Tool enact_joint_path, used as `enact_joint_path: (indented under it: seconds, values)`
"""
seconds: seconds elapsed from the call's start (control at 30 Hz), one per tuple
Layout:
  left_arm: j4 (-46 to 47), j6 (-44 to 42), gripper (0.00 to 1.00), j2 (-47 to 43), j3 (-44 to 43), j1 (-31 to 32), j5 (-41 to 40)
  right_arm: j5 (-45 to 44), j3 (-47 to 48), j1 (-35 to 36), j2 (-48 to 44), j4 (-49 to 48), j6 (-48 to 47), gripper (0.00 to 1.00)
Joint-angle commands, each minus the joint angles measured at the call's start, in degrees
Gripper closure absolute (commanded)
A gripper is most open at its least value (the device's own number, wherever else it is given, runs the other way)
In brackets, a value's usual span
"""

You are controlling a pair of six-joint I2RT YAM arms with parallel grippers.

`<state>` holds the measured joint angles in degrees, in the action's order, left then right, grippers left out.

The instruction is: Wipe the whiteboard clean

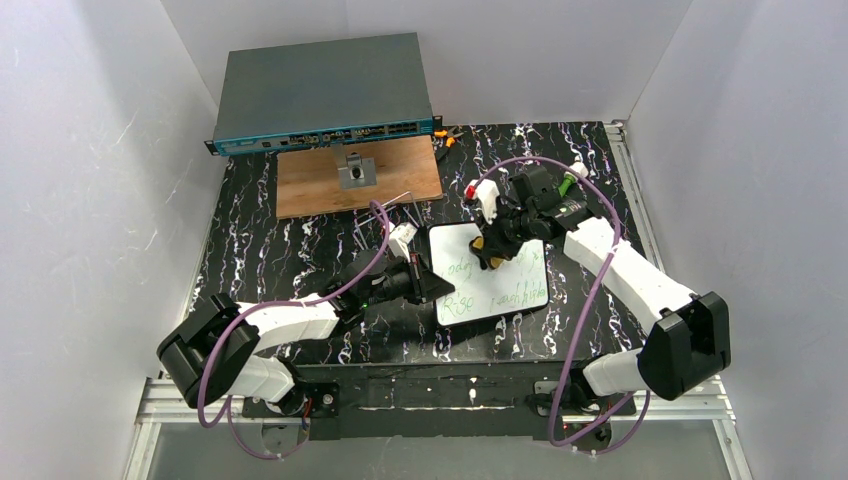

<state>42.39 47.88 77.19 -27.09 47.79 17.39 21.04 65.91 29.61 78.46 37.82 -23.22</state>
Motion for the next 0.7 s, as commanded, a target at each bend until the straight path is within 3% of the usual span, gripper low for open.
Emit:
enact_joint_path:
  seconds: [0.0, 0.2, 0.4, 0.53, 0.67]
  values:
    - [-0.7, -3.7, 1.00, -0.8, -0.1, 0.6, 1.7, -8.0, 1.2, -2.2, -0.3, -5.7, 2.6, 0.99]
    - [-0.8, -3.9, 1.00, -1.4, 0.2, 0.6, 1.5, -7.4, -2.7, -4.6, -2.1, -6.5, 0.6, 0.99]
    - [-0.7, -3.9, 1.00, -1.6, 0.3, 0.7, 1.4, 9.4, -5.6, -4.8, -5.1, 0.0, -5.9, 0.99]
    - [-0.4, -3.7, 1.00, -1.2, 0.2, 0.7, 1.7, 14.3, -3.5, -4.6, -4.6, 2.1, -6.6, 0.99]
    - [-0.4, -3.7, 1.00, -0.7, -0.2, 0.7, 2.1, 13.4, 1.1, -4.7, -2.5, 0.6, -1.7, 0.99]
